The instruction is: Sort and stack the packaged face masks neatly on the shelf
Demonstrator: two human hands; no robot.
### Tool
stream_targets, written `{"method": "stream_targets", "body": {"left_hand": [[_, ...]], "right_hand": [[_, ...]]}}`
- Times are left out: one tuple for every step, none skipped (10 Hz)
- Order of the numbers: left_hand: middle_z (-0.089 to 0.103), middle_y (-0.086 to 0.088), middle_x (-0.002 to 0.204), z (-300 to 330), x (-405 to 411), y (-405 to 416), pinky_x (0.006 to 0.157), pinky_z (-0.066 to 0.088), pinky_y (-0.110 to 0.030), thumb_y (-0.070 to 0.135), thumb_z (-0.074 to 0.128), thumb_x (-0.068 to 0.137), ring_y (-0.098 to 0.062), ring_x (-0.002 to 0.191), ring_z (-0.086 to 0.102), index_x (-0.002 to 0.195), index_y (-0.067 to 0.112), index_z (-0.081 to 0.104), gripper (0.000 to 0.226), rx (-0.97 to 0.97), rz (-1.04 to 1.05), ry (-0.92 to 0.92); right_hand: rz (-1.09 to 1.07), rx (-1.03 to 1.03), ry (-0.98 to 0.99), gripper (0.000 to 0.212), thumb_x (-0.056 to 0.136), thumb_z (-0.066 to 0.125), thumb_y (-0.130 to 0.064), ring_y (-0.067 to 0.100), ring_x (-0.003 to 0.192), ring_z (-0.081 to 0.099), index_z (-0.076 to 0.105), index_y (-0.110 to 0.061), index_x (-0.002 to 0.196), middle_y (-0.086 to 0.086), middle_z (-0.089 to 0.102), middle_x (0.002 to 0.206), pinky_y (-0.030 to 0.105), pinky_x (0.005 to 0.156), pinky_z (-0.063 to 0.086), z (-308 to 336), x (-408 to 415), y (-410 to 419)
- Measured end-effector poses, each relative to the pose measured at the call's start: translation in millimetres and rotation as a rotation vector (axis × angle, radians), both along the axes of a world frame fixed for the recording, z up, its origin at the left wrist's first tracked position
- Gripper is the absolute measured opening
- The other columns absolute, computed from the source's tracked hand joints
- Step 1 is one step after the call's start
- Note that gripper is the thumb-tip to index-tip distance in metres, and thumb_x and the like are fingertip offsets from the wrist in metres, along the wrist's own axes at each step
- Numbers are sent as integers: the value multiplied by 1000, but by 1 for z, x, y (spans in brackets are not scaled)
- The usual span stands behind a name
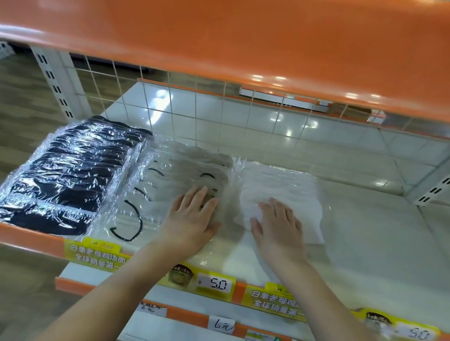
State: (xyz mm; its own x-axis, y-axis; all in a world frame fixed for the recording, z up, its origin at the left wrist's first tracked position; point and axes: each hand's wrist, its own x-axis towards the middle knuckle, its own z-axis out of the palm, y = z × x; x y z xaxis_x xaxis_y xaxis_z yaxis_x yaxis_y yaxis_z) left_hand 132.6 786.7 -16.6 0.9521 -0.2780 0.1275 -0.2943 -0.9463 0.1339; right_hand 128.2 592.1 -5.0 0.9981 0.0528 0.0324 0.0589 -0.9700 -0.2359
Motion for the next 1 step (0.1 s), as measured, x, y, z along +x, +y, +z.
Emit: {"method": "stream_targets", "body": {"left_hand": [[63,-12,119,18,-6,-6,85,50,-48,44,40,83,-35,112,59,107,17,57,40,-132,-53,-178]], "right_hand": [[-48,262,-113,32,99,43,-28,20,124,45,51,-21,129,-3,46,137,34,95,38,17,-17,-4]]}}
